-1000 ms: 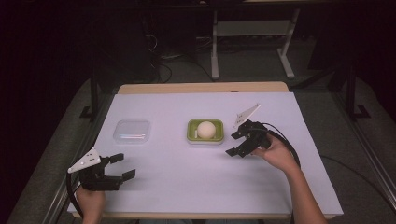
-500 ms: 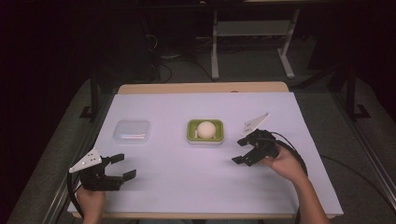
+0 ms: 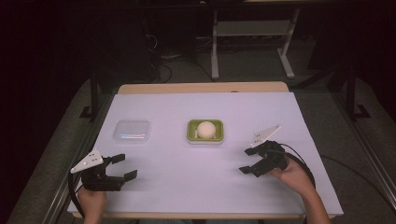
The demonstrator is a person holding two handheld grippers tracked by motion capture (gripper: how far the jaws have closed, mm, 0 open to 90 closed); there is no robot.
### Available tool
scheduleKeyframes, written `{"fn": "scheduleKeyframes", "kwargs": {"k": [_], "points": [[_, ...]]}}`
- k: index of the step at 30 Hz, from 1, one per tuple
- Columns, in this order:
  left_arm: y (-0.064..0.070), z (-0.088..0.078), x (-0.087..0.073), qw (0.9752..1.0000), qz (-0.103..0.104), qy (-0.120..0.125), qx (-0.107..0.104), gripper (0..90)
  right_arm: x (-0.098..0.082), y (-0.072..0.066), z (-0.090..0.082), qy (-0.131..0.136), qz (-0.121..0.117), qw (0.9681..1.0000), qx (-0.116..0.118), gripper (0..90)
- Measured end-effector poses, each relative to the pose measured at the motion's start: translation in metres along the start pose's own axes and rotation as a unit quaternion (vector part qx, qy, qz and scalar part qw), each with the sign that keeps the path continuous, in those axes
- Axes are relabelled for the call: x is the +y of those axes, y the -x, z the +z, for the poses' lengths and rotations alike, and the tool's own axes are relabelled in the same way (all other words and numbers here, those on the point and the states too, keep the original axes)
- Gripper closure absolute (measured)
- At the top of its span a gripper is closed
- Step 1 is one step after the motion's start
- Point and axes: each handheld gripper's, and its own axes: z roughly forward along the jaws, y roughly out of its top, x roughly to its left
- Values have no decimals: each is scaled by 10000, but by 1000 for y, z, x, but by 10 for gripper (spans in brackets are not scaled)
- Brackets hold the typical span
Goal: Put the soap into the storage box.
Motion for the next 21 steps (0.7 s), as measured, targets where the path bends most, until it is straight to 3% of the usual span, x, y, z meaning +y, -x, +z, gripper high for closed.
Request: {"fn": "scheduleKeyframes", "kwargs": {"k": [17,21], "points": [[1,2,0,10000,48,-28,-14,131,-46,-26,-5,168,295,9994,-36,252],[2,3,1,10000,49,-13,-27,131,-56,-34,-3,309,545,9980,36,211]]}}
